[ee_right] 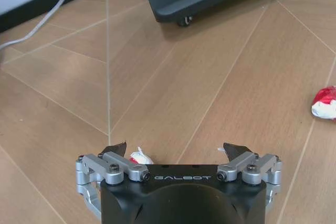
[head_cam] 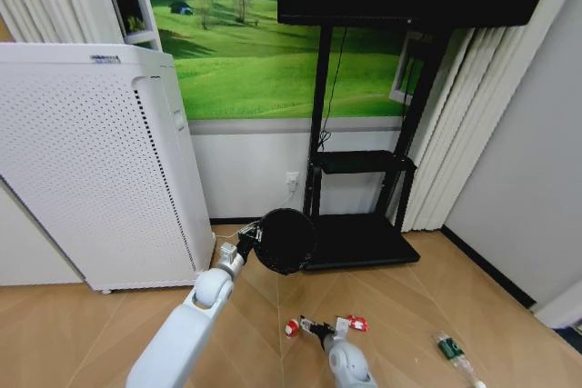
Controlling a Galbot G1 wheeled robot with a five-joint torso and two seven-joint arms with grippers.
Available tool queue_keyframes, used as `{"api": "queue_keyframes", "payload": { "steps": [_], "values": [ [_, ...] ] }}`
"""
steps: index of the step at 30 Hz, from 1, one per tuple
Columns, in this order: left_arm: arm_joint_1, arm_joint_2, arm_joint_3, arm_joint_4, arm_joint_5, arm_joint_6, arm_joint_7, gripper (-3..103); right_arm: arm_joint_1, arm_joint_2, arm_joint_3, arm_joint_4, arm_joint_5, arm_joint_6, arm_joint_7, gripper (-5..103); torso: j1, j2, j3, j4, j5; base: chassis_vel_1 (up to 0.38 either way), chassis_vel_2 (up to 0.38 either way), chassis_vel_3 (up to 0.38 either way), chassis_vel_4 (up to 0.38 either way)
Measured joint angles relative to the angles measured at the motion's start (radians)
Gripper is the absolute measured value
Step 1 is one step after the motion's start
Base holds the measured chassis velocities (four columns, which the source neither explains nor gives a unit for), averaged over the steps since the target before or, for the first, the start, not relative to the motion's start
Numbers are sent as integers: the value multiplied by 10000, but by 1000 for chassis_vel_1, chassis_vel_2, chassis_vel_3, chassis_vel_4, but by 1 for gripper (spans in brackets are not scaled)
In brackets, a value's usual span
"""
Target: Pick up the trash bin and place the garbage on the floor into it.
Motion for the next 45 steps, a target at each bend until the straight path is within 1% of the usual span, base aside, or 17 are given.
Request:
{"api": "queue_keyframes", "payload": {
  "steps": [2,3,5,8,10,16,23,27,30,33,36,45],
  "values": [
    [47,-31,-27,-9,49,1,0,4,315,295,-280,-154,379,3,946,100,0,0,0,1,2,0,0,0,0],
    [47,-31,-27,-9,49,1,0,4,315,295,-280,-154,379,3,946,100,0,0,0,1,2,0,0,0,0],
    [59,-75,-39,49,153,1,4,4,697,657,-472,-284,839,-26,1763,100,0,0,0,3,2,0,0,0,0],
    [60,-92,-40,69,165,1,3,4,816,761,-528,-346,964,-84,1951,100,0,0,1,4,2,0,0,0,0],
    [57,-142,-44,79,168,1,-3,4,1033,911,-646,-554,1063,-209,2238,100,0,0,0,3,1,0,0,0,0],
    [56,-214,-34,71,153,8,-27,4,1167,896,-752,-892,1061,-407,2231,100,1,0,0,0,2,0,0,0,0],
    [28,-200,-29,74,116,16,-30,4,1175,873,-785,-1088,1023,-385,2180,100,0,0,0,1,2,0,0,0,0],
    [-48,-198,16,111,76,22,-36,4,1215,1020,-848,-1226,1051,-365,2307,100,0,-1,0,2,3,0,0,0,0],
    [-99,-195,60,111,37,42,-64,4,1222,1048,-876,-1276,1019,-378,2392,100,0,0,0,2,-11,0,0,0,0],
    [-147,-187,72,125,-32,64,-87,4,1220,1049,-918,-1293,995,-401,2469,100,0,-1,0,2,-12,0,0,0,0],
    [-157,-191,72,142,-119,88,-98,4,1219,1050,-925,-1438,875,-395,2477,100,0,0,0,4,-10,0,0,0,0],
    [-157,-216,75,189,-151,93,-95,4,1241,1061,-862,-1936,545,-223,2409,100,0,0,0,-2,-6,0,0,0,0]
  ]
}}
